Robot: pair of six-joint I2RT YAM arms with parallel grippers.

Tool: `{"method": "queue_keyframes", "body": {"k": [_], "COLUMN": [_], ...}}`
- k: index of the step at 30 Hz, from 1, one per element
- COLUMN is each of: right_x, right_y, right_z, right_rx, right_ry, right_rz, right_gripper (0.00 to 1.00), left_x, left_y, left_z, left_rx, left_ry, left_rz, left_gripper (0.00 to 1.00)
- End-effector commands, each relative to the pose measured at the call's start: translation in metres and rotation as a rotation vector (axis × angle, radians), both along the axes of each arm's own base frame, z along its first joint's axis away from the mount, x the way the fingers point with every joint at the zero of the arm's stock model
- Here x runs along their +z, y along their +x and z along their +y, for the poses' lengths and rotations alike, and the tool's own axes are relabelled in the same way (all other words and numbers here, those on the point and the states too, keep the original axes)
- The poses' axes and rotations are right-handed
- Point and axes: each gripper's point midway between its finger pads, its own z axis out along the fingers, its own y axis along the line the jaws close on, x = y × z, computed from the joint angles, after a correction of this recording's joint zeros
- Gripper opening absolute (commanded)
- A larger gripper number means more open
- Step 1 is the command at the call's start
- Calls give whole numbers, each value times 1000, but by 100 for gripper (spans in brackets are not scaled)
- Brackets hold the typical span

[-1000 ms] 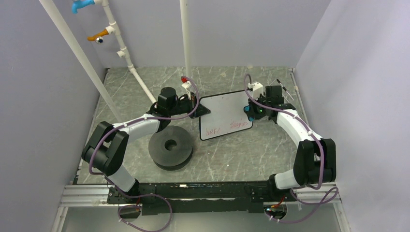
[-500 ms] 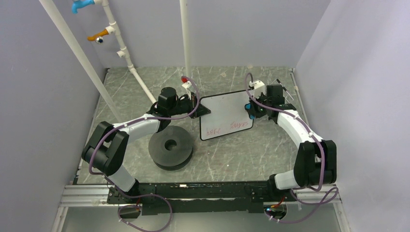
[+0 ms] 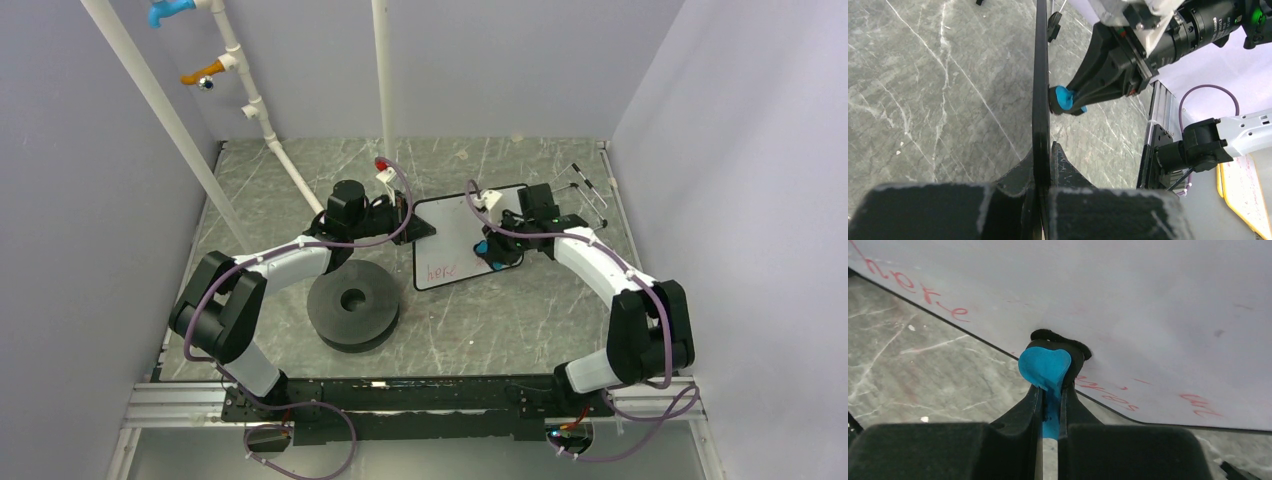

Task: Erase the whiteboard
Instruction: Erase the whiteboard at the center of the board.

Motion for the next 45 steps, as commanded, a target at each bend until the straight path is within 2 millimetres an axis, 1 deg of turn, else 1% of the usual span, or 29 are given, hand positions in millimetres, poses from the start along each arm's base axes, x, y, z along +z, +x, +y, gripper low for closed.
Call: {"method": "queue_keyframes", "body": {"k": [1,3,5,7,9,11,13,17,20,22,23,24,25,27,29,32,34,36,38,41,43,45], "right_x": [2,7,10,9,8,6,5,1,3,7,11,13,14,20,24,20,16,11,5,-1,1,7], "right_y": [9,31,51,59,61,60,54,29,9,6,10,17,26,45,56,61,61,56,39,9,-9,-19], "right_z": [11,-11,-43,-65,-76,-75,-65,-24,9,17,17,11,1,-24,-49,-71,-75,-68,-42,-4,18,31], "right_rx": [14,-135,-297,-395,-442,-430,-369,-148,3,30,14,-28,-89,-226,-342,-425,-431,-377,-232,-12,108,178], "right_ry": [23,24,9,-18,-34,-32,-8,47,64,74,76,63,47,38,35,13,2,11,64,84,94,102], "right_rz": [-13,-33,-59,-85,-96,-87,-66,-12,-2,-10,-22,-39,-58,-99,-120,-128,-116,-87,-20,45,49,31], "right_gripper": [0,0,0,0,0,0,0,0,0,0,0,0,0,0,0,0,0,0,0,0,0,0], "left_x": [51,52,51,50,51,51,53,54,54,54,54,54,54,54,53,52,53,54,54,54,53,54], "left_y": [-28,-28,-29,-29,-29,-29,-29,-29,-29,-29,-30,-29,-29,-29,-29,-29,-30,-29,-30,-30,-30,-30], "left_z": [-17,-17,-17,-16,-17,-16,-17,-17,-17,-16,-16,-16,-16,-16,-16,-17,-17,-17,-17,-17,-16,-16], "left_rx": [-166,-164,-166,-166,-169,-169,-169,-167,-166,-167,-168,-165,-166,-166,-168,-171,-172,-172,-171,-172,-170,-169], "left_ry": [-99,-99,-98,-98,-99,-101,-104,-105,-106,-106,-105,-104,-103,-104,-105,-104,-105,-107,-106,-107,-105,-105], "left_rz": [-120,-123,-122,-122,-123,-123,-124,-128,-129,-128,-128,-128,-129,-129,-127,-125,-126,-129,-130,-129,-126,-129], "left_gripper": [0,0,0,0,0,0,0,0,0,0,0,0,0,0,0,0,0,0,0,0,0,0]}}
